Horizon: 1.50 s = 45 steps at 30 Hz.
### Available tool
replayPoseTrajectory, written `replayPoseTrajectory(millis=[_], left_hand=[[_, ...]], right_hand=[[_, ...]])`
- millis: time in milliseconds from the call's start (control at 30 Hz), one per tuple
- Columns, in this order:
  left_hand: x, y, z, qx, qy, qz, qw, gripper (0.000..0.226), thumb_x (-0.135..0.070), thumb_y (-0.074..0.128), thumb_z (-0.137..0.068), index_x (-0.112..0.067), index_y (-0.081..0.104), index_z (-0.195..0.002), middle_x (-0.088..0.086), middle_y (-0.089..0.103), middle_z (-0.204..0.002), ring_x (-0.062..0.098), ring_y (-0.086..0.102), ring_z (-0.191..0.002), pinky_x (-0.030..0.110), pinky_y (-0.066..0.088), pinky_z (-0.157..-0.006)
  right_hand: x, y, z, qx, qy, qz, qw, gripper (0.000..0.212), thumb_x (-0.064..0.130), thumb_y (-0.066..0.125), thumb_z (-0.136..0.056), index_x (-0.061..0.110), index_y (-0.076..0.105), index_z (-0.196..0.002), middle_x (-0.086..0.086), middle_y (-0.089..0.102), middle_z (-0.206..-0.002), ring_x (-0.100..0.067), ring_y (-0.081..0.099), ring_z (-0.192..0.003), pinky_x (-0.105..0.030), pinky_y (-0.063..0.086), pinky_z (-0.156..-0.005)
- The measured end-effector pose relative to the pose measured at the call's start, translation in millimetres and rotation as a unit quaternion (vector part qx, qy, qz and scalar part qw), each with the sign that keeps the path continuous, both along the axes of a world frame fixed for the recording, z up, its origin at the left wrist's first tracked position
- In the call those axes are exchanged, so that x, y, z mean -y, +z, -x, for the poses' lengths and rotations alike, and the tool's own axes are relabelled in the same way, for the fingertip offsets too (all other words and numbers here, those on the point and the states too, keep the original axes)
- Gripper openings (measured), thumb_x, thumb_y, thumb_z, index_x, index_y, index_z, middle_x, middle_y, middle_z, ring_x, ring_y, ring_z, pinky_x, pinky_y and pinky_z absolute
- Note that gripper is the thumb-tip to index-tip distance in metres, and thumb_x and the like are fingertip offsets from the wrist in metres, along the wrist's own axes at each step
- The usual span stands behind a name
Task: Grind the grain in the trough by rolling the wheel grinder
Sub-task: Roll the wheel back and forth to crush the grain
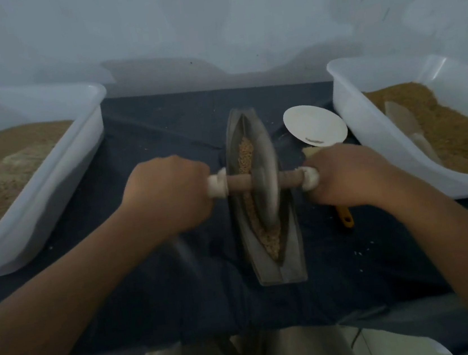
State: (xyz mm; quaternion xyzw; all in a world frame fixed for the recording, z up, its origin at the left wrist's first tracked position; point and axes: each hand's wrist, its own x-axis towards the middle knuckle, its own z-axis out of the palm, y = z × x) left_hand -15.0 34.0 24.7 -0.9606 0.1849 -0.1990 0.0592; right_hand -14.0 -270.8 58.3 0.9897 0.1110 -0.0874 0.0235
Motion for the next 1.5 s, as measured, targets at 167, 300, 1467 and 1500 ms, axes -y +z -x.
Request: replayPoseTrajectory(millis=[167,300,1467,1500], left_hand=[[16,13,-73,-0.109,0.098,0.075,0.986,0.029,-0.046,0.060,-0.087,-0.023,0.054,-0.070,-0.002,0.062,-0.076,0.026,0.062,-0.070,0.034,0.050,-0.064],[11,9,-47,-0.153,0.086,0.077,0.981,0.024,-0.044,0.058,-0.082,-0.024,0.054,-0.069,-0.005,0.059,-0.073,0.023,0.059,-0.066,0.033,0.050,-0.063],[12,13,-66,-0.183,0.075,0.067,0.978,0.021,-0.045,0.060,-0.081,-0.025,0.059,-0.073,-0.005,0.064,-0.076,0.022,0.062,-0.068,0.033,0.051,-0.062],[6,10,-49,-0.178,0.051,0.050,0.981,0.022,-0.048,0.058,-0.078,-0.027,0.057,-0.070,-0.009,0.061,-0.071,0.018,0.060,-0.063,0.030,0.047,-0.056]], right_hand=[[-23,-3,-62,0.240,-0.004,0.033,0.970,0.035,0.048,0.057,-0.094,0.027,0.053,-0.066,0.006,0.053,-0.065,-0.017,0.053,-0.059,-0.030,0.033,-0.053],[-19,17,-64,0.077,0.021,0.038,0.996,0.025,0.045,0.062,-0.090,0.026,0.066,-0.073,0.003,0.066,-0.073,-0.017,0.064,-0.068,-0.034,0.052,-0.060],[-15,18,-75,0.053,0.011,0.039,0.998,0.025,0.046,0.063,-0.086,0.025,0.065,-0.074,0.002,0.065,-0.071,-0.015,0.062,-0.064,-0.031,0.046,-0.057],[-9,18,-59,-0.023,0.018,0.023,0.999,0.020,0.040,0.065,-0.084,0.024,0.065,-0.072,0.004,0.065,-0.067,-0.013,0.061,-0.061,-0.029,0.044,-0.055]])
